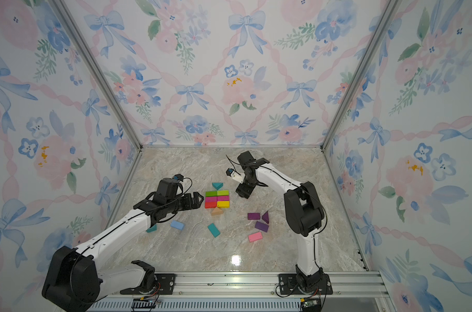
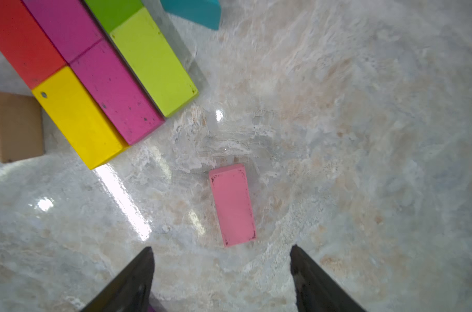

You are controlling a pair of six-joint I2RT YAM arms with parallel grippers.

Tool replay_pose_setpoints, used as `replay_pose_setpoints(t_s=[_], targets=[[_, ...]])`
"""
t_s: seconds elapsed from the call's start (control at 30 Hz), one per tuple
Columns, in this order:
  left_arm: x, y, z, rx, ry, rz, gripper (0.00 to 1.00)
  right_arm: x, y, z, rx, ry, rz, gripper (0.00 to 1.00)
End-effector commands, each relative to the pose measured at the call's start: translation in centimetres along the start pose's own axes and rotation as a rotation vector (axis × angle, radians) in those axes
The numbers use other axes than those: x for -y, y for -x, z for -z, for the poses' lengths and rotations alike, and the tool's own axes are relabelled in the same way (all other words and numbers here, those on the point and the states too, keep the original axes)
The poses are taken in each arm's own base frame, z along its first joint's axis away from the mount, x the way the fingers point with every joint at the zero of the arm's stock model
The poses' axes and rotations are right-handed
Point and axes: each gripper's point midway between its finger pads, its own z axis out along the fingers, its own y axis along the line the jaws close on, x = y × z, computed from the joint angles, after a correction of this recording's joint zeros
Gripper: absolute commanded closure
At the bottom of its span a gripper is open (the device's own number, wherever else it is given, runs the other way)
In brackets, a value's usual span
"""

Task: Assemble a piece of candy with building blocks
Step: Pick up the building block from the center of the board.

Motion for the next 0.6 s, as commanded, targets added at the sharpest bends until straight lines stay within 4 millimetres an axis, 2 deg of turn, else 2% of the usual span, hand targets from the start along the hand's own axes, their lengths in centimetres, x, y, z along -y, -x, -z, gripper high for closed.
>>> replay_pose_setpoints(t_s=[0.0,0.13,0.27,0.33,0.4,0.57], targets=[[-3.1,0.1,0.5,0.006,0.157,0.066,0.02,-2.1,1.8,2.8,0.168,-0.001,-0.211,0.17],[-5.8,-0.9,1.0,-0.003,0.278,0.147,0.02,-5.8,1.2,4.4,0.287,0.080,-0.373,0.10],[-7.7,-2.9,1.4,-0.028,0.352,0.248,0.02,-10.1,1.6,4.9,0.346,0.146,-0.360,0.01],[-8.6,-4.4,1.6,-0.038,0.375,0.308,0.02,-11.8,2.1,5.1,0.370,0.178,-0.350,0.01],[-9.6,-6.2,1.7,-0.052,0.402,0.365,0.02,-12.8,2.4,5.0,0.390,0.203,-0.351,0.01],[-10.7,-8.8,2.0,-0.063,0.425,0.474,0.02,-13.7,2.4,4.5,0.392,0.249,-0.369,0.01]])
